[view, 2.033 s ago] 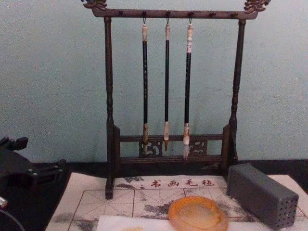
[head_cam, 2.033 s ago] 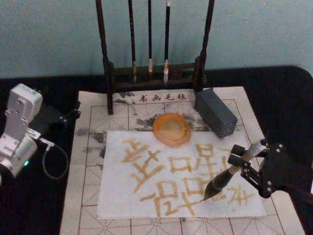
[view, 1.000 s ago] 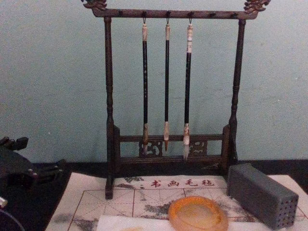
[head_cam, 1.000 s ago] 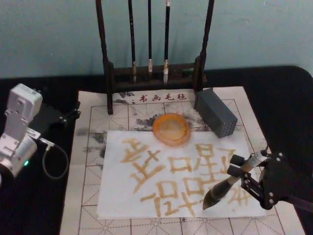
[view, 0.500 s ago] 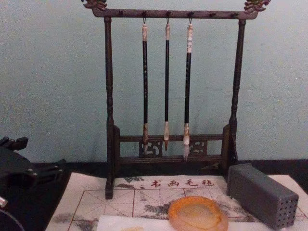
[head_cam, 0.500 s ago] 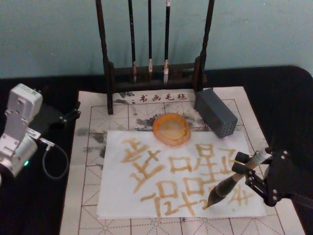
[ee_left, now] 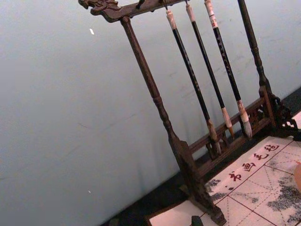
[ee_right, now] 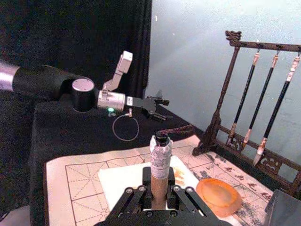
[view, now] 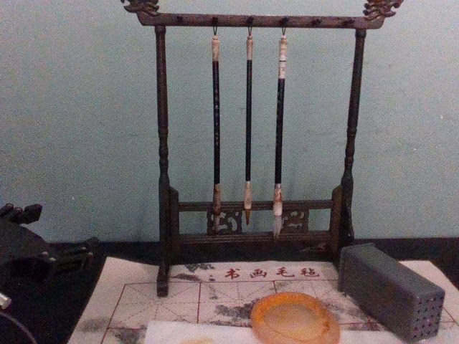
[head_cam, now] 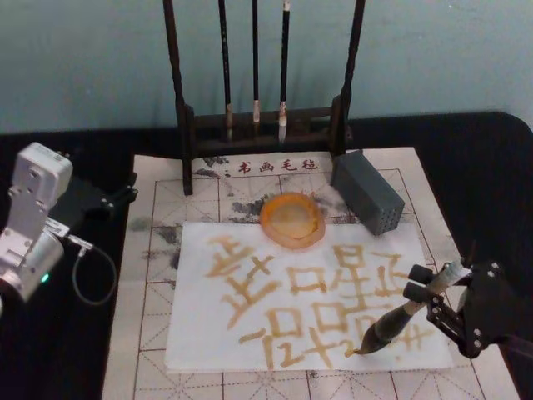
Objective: Pick up the brush from the inkstone, write on the paper, then place the brush back to its original position.
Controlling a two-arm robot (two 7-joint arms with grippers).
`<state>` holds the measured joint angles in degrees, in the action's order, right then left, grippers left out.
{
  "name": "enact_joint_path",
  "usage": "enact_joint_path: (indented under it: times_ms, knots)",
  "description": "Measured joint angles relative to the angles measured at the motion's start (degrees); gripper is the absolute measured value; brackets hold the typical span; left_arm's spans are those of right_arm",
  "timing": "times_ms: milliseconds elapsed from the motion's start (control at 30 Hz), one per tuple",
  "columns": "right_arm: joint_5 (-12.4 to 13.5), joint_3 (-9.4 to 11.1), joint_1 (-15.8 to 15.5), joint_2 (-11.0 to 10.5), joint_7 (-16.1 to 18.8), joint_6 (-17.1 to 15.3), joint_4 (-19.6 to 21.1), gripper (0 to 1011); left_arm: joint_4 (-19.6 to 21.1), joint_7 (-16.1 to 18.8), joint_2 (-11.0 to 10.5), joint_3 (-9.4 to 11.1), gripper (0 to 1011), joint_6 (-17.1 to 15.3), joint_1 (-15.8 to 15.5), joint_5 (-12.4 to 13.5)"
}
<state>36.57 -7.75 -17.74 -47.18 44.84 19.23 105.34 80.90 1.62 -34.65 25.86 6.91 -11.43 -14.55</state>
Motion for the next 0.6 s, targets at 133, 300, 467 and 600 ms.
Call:
enact_joint_path:
  times_ms: [133, 300, 467, 600]
  knots:
    - [0.3, 0.4, -0.6, -0.2, 0.3, 0.2, 0.4, 179, 0.0, 0.0, 0.0, 0.0, 1001, 0.0, 0.0, 0.0]
    - [0.6, 0.8, -1.4, -0.4, 0.8, 0.4, 1.1, 179, 0.0, 0.0, 0.0, 0.0, 1001, 0.0, 0.0, 0.0]
    - [0.6, 0.8, -1.7, -0.5, 1.1, 0.5, 1.4, 179, 0.0, 0.0, 0.0, 0.0, 1001, 0.0, 0.0, 0.0]
    - [0.6, 0.6, -1.7, -0.5, 1.2, 0.4, 1.6, 179, 0.0, 0.0, 0.0, 0.0, 1001, 0.0, 0.0, 0.0]
